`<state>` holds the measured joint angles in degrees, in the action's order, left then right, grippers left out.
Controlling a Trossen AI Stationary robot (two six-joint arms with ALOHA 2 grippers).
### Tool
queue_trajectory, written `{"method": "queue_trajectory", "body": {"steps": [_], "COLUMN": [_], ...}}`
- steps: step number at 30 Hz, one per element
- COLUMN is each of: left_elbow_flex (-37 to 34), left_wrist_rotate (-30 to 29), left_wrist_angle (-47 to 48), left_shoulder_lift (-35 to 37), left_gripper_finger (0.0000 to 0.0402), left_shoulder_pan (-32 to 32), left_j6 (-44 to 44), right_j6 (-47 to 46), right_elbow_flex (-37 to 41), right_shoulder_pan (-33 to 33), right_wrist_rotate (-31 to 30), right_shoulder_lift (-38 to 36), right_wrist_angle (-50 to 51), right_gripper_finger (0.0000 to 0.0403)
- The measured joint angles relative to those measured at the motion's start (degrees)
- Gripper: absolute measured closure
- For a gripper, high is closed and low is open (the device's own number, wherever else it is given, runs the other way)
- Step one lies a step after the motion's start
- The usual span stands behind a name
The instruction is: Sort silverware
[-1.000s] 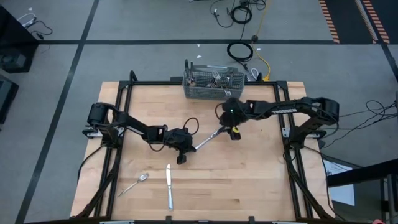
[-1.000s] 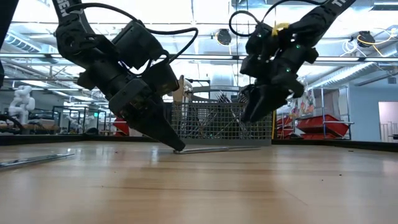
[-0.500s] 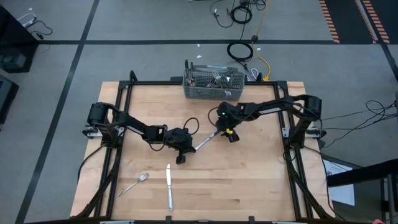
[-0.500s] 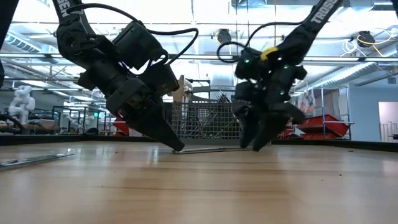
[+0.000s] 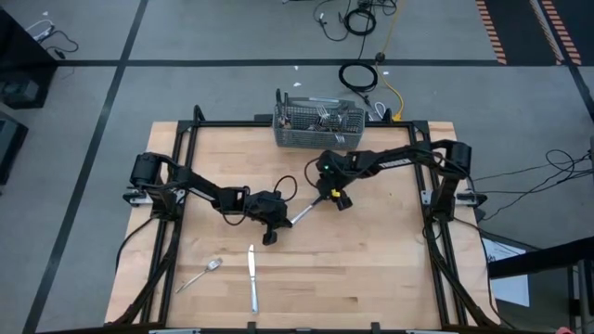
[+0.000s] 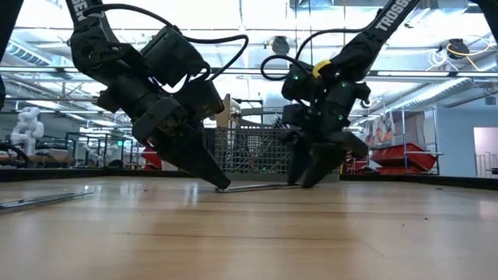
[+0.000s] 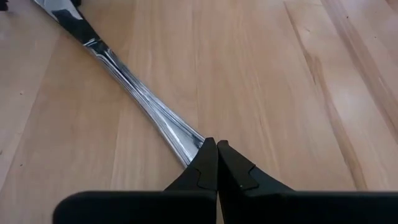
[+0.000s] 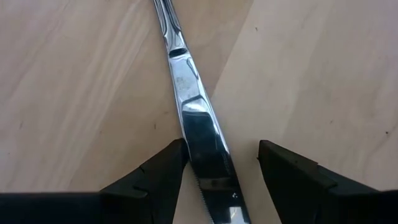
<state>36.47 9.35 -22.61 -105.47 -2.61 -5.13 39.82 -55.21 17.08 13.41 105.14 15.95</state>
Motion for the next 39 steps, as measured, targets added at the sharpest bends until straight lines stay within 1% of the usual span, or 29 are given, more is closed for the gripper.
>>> {"method": "queue_trajectory", "body": {"steps": [5, 9, 12, 17, 18, 22, 26, 28, 29, 30, 31, 36, 39], "left_elbow_flex": [0.00, 0.00, 0.00, 0.00, 0.00, -0.02, 0.03, 0.55, 0.90, 1.10, 1.35, 2.16, 2.16], "left_wrist_rotate": [-0.25, -0.32, -0.34, -0.55, -0.57, -1.61, -2.24, -3.00, -3.51, -4.25, -4.70, -7.00, -12.05], "left_wrist_angle": [0.02, 0.03, 0.04, 0.36, 0.37, -0.05, -1.16, -0.38, 0.01, 0.43, 1.00, -0.18, 0.66], "left_shoulder_lift": [0.00, 0.00, 0.00, 0.06, 0.09, 0.09, 0.94, 2.54, 3.31, 4.27, 5.48, 12.53, 16.55], "left_gripper_finger": [0.0401, 0.0401, 0.0401, 0.0401, 0.0401, 0.0401, 0.0398, 0.0390, 0.0386, 0.0382, 0.0379, 0.0373, 0.0372], "left_shoulder_pan": [-0.02, -0.02, -0.02, 0.00, 0.02, 0.01, -0.02, -0.02, -0.02, -0.02, 0.01, 0.02, 0.00], "left_j6": [0.07, 0.04, 0.04, 0.04, 0.00, -1.20, -6.77, -9.42, -10.37, -11.24, -12.19, -12.57, -11.68], "right_j6": [0.93, 0.06, 0.09, 2.60, 2.73, 2.09, -0.03, -1.25, -2.45, -2.90, -3.72, -5.88, -7.35], "right_elbow_flex": [-0.03, -0.24, -0.27, -0.27, -0.27, -0.29, -0.25, -0.09, -0.05, 0.19, 0.15, 0.19, 0.27], "right_shoulder_pan": [-0.17, -0.15, -0.19, -0.51, -0.60, -1.24, -1.68, -1.70, -1.71, -1.73, -1.64, -1.62, -1.62], "right_wrist_rotate": [0.45, 0.76, 0.93, 0.90, 0.64, -1.17, -2.75, -2.99, -3.18, -3.65, -3.65, -3.39, -3.26], "right_shoulder_lift": [2.25, 3.61, 3.67, 3.66, 3.66, 3.59, 2.59, 2.09, 1.59, 1.49, 1.25, 1.09, 1.09], "right_wrist_angle": [0.44, 1.70, 2.83, 3.56, 3.72, 4.00, 4.06, 4.06, 4.40, 4.55, 4.47, 4.39, 3.90], "right_gripper_finger": [0.0199, 0.0222, 0.0262, 0.0353, 0.0361, 0.0361, 0.0361, 0.0361, 0.0370, 0.0391, 0.0401, 0.0398, 0.0398]}}
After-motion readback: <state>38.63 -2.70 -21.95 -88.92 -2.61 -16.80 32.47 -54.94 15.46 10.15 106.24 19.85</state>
